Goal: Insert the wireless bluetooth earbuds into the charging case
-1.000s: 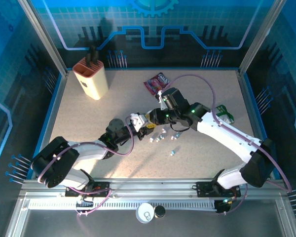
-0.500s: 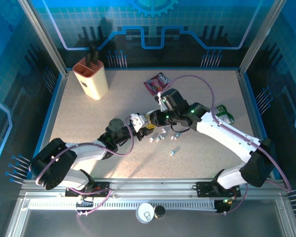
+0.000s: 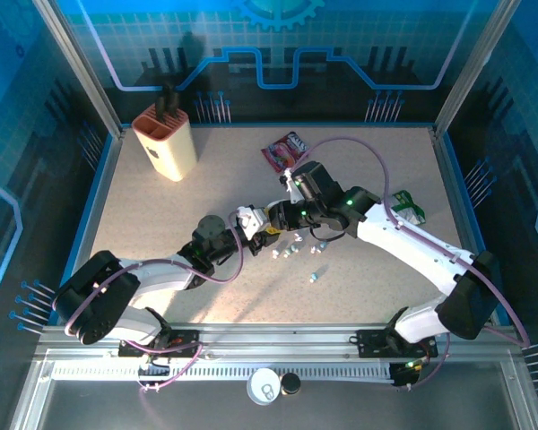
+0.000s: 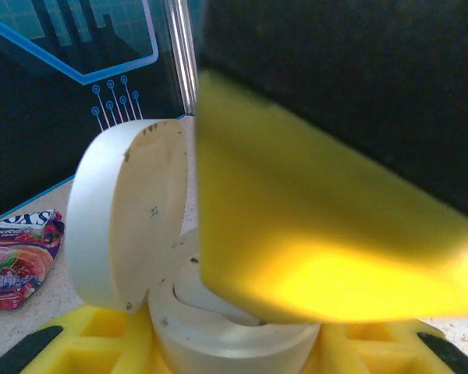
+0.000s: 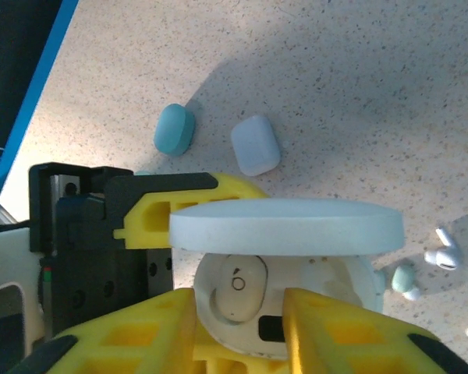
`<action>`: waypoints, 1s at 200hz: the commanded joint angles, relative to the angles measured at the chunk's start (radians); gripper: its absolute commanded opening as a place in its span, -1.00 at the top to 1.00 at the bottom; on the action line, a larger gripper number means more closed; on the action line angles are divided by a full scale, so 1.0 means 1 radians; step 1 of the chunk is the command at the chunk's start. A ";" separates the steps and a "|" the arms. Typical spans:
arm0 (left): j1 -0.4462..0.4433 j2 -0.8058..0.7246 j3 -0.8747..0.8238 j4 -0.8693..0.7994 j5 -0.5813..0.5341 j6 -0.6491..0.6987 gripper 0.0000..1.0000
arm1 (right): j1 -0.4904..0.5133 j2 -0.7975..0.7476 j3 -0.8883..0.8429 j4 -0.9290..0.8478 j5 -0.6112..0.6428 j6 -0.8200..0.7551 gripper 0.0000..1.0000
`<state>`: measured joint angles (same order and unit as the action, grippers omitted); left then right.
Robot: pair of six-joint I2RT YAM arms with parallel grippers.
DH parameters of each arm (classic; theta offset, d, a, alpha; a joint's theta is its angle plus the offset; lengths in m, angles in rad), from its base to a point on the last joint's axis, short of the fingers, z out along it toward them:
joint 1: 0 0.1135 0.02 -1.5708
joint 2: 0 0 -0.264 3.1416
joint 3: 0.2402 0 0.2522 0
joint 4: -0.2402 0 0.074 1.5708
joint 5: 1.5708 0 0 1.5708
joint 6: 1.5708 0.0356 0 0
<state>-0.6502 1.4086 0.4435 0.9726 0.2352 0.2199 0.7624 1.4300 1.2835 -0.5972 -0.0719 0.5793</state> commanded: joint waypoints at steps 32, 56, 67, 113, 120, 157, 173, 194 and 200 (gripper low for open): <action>-0.004 -0.017 0.013 0.046 -0.011 0.016 0.27 | 0.014 -0.052 -0.009 0.038 0.005 -0.013 0.22; 0.011 -0.027 -0.008 0.071 -0.021 0.001 0.25 | 0.001 -0.135 -0.072 0.077 0.008 -0.042 0.19; 0.028 -0.036 -0.021 0.080 -0.017 -0.015 0.25 | -0.006 -0.179 -0.111 0.102 0.004 -0.051 0.17; 0.105 -0.107 -0.087 0.095 -0.004 -0.065 0.25 | -0.098 -0.331 -0.320 0.241 -0.017 0.034 0.17; 0.116 -0.122 -0.096 0.097 0.000 -0.073 0.25 | -0.119 -0.333 -0.346 0.266 -0.039 0.053 0.17; 0.150 -0.219 -0.130 0.070 0.010 -0.098 0.25 | -0.172 -0.207 -0.391 0.345 -0.121 0.113 0.17; 0.152 -0.267 -0.131 0.030 0.015 -0.101 0.25 | -0.172 -0.101 -0.357 0.346 -0.152 0.108 0.17; 0.152 -0.312 -0.138 0.004 0.018 -0.105 0.25 | -0.152 0.049 -0.299 0.344 -0.159 0.097 0.17; 0.153 -0.321 -0.139 -0.002 0.018 -0.105 0.25 | -0.146 0.088 -0.287 0.349 -0.165 0.094 0.17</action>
<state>-0.5037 1.1362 0.3222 0.9916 0.2325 0.1307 0.5964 1.4075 0.9310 -0.2874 -0.1905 0.6666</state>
